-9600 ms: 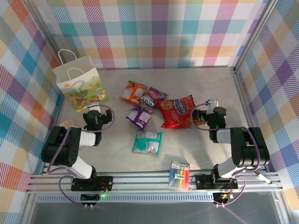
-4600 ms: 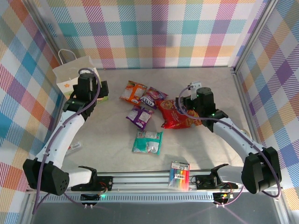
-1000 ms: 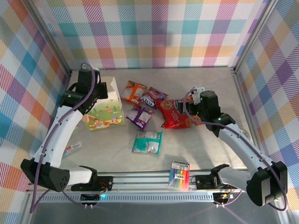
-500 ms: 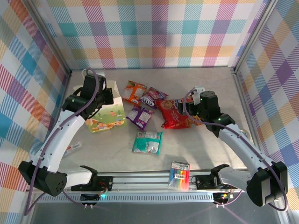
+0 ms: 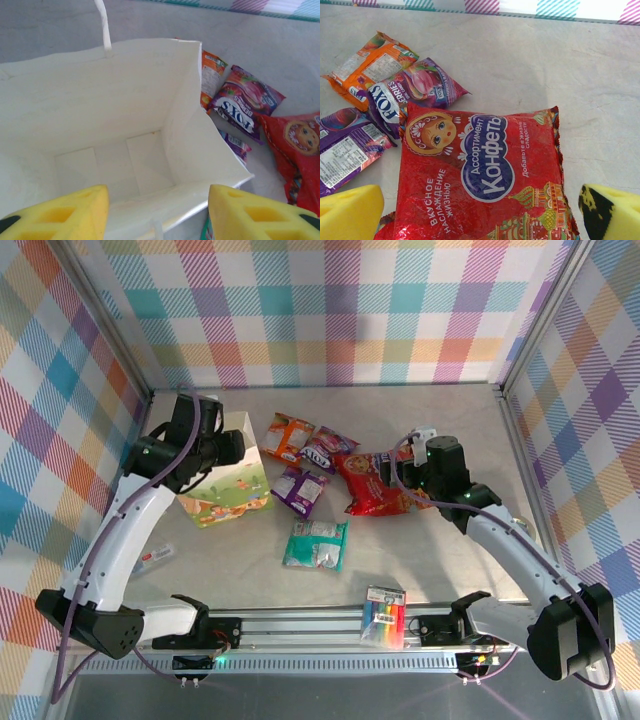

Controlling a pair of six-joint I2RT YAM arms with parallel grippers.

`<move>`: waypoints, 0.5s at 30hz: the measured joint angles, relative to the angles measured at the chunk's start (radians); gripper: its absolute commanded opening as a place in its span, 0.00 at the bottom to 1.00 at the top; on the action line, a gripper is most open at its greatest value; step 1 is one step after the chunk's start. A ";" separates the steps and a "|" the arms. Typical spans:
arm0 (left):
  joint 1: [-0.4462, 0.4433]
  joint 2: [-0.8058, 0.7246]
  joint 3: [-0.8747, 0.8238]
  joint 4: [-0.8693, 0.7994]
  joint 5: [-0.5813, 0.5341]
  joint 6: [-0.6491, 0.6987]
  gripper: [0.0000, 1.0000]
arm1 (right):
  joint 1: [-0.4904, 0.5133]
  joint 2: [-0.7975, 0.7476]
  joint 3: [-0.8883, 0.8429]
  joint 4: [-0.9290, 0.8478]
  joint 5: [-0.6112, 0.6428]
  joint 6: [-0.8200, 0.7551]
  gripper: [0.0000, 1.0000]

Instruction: Place the snacks into the paper bag

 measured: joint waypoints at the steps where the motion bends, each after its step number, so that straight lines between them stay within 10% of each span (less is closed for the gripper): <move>1: 0.000 0.000 0.006 -0.012 0.005 0.003 0.56 | 0.000 0.001 0.000 0.000 0.000 0.000 1.00; 15: 0.000 -0.047 0.090 -0.269 0.144 0.046 0.61 | 0.001 0.009 0.000 0.000 -0.018 0.000 1.00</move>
